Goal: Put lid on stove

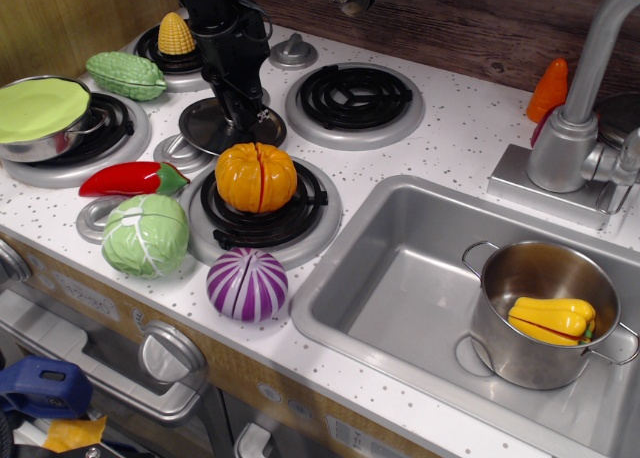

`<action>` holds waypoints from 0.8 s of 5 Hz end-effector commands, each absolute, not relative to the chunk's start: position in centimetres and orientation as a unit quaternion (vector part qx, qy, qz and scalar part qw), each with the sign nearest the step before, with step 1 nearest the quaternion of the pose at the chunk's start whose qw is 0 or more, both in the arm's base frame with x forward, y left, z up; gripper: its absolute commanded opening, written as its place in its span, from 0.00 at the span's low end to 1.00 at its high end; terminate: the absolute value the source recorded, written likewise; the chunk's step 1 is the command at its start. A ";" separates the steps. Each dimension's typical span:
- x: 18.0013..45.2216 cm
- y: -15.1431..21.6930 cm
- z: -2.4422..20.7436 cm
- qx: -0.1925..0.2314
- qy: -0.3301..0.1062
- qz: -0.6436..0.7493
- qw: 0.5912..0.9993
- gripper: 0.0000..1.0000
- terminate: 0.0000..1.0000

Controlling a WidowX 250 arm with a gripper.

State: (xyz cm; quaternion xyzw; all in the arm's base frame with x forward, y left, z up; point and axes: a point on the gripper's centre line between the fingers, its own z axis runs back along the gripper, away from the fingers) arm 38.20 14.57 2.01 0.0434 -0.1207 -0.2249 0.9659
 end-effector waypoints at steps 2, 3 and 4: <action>38.9 13.9 8.8 0.122 -0.205 -0.216 0.947 0.00 0.00; 39.3 12.5 9.8 0.138 -0.270 -0.192 0.934 0.00 0.00; 40.6 11.3 10.1 0.122 -0.312 -0.184 0.924 0.00 0.00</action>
